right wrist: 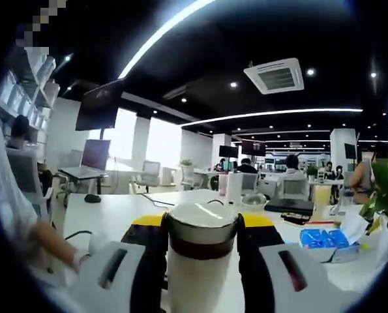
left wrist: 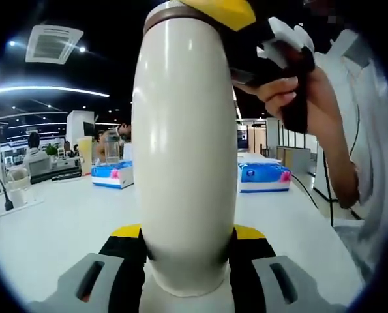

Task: Grasp the water cup twist off the cup lid place the cup lid on the table

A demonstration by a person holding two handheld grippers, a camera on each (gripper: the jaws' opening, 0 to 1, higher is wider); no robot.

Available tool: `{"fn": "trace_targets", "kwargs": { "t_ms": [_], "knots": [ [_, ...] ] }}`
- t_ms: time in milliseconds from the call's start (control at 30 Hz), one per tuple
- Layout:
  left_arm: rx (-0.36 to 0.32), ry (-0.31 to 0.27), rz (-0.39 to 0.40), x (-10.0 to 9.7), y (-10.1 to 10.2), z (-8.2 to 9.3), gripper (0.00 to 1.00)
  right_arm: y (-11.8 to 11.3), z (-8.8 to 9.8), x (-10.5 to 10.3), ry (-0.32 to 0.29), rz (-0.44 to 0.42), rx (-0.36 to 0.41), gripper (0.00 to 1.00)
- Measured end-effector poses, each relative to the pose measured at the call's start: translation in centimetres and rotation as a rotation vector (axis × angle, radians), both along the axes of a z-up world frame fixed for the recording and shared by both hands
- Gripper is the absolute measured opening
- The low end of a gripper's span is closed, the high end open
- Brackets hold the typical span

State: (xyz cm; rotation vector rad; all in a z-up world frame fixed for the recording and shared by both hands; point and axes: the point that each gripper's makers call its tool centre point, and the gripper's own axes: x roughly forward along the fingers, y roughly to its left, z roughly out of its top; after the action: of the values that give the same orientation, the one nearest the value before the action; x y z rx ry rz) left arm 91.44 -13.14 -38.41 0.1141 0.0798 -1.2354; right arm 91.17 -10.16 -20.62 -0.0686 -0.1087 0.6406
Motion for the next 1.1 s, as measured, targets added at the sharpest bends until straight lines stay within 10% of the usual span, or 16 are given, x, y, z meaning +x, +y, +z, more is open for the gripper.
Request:
{"fn": "trace_targets", "kwargs": {
  "t_ms": [1100],
  "knots": [
    [0.008, -0.005, 0.004, 0.16, -0.12, -0.18, 0.51, 0.4, -0.19, -0.18, 0.026, 0.373, -0.035, 0.44]
  ]
}}
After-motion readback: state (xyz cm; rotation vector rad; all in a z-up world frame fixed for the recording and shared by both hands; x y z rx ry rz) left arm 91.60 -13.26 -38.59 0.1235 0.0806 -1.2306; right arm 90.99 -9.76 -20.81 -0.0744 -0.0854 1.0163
